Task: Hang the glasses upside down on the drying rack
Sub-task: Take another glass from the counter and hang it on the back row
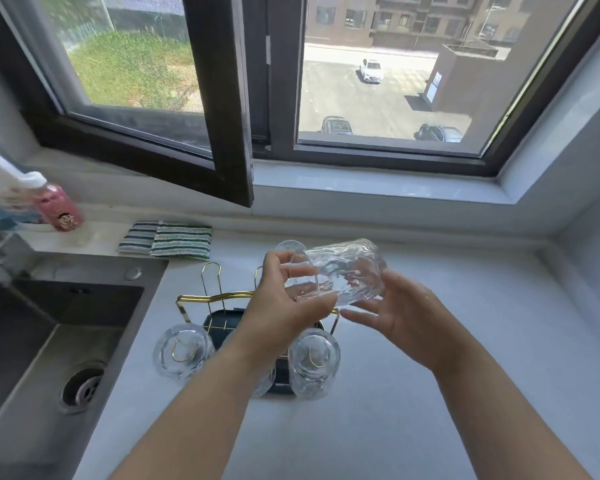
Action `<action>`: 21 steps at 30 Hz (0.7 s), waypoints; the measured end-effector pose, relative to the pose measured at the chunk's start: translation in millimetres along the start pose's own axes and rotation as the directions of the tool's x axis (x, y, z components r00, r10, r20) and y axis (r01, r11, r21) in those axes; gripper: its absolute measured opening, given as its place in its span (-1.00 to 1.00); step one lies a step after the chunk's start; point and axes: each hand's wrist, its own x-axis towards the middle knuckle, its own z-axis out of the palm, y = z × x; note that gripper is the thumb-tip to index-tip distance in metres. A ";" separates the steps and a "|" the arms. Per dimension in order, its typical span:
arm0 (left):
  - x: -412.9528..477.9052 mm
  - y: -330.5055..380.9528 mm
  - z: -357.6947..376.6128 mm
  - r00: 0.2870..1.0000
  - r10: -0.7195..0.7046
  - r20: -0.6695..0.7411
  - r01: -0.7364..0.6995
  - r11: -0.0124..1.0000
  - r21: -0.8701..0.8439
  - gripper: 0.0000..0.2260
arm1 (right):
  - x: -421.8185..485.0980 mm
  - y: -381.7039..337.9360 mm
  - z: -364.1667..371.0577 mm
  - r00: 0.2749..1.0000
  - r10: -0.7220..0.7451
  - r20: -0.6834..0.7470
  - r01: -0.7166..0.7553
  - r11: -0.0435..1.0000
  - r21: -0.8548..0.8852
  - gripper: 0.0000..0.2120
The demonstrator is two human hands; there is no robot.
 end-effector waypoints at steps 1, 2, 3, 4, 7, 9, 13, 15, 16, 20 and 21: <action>-1.5 1.0 -7.0 1.000 0.011 0.021 -0.011 1.000 0.008 -0.50 | 7.0 -1.0 5.5 1.000 -0.010 0.000 0.010 1.000 -0.004 -0.47; -2.3 3.0 -14.6 0.999 0.023 0.039 -0.025 0.998 0.055 -0.48 | 14.5 -2.7 11.0 1.000 -0.027 -0.016 0.026 0.999 -0.046 -0.50; -1.6 5.8 -23.2 0.998 0.035 0.046 -0.042 0.988 0.152 -0.46 | 22.1 -5.6 16.1 0.998 -0.049 -0.040 0.044 0.992 -0.116 -0.50; 0.9 8.8 -32.5 0.998 0.052 0.035 -0.060 0.957 0.284 -0.45 | 29.9 -9.8 20.8 0.995 -0.076 -0.070 0.060 0.977 -0.203 -0.47; 14.3 20.3 -59.1 0.988 0.153 -0.017 -0.106 0.758 0.644 -0.35 | 51.2 -27.0 39.3 0.971 -0.201 -0.132 0.109 0.856 -0.505 -0.30; 24.4 26.8 -70.0 0.980 0.199 0.000 -0.142 0.702 0.698 -0.20 | 67.1 -36.0 54.6 0.953 -0.290 -0.085 0.138 0.669 -0.730 -0.27; 44.8 26.3 -82.3 0.980 0.190 0.055 -0.171 0.674 0.718 -0.12 | 99.7 -35.4 75.0 0.960 -0.278 0.035 0.144 0.382 -0.913 -0.27; 55.0 17.8 -87.3 0.992 0.125 0.028 -0.106 0.683 0.723 -0.13 | 113.8 -30.1 75.2 0.979 -0.193 0.060 0.119 0.308 -0.944 -0.26; 58.9 11.9 -89.2 0.996 0.093 0.012 -0.073 0.684 0.726 -0.12 | 119.2 -27.0 73.7 0.986 -0.152 0.068 0.108 0.279 -0.954 -0.25; 74.9 -10.1 -94.8 0.998 -0.051 -0.028 0.055 0.664 0.746 -0.02 | 138.4 -10.4 63.4 0.996 -0.024 0.083 0.086 0.203 -0.975 -0.23; 78.5 -14.5 -95.8 0.995 -0.092 -0.034 0.087 0.667 0.740 0.01 | 141.7 -5.7 60.3 0.996 -0.003 0.084 0.083 0.195 -0.977 -0.23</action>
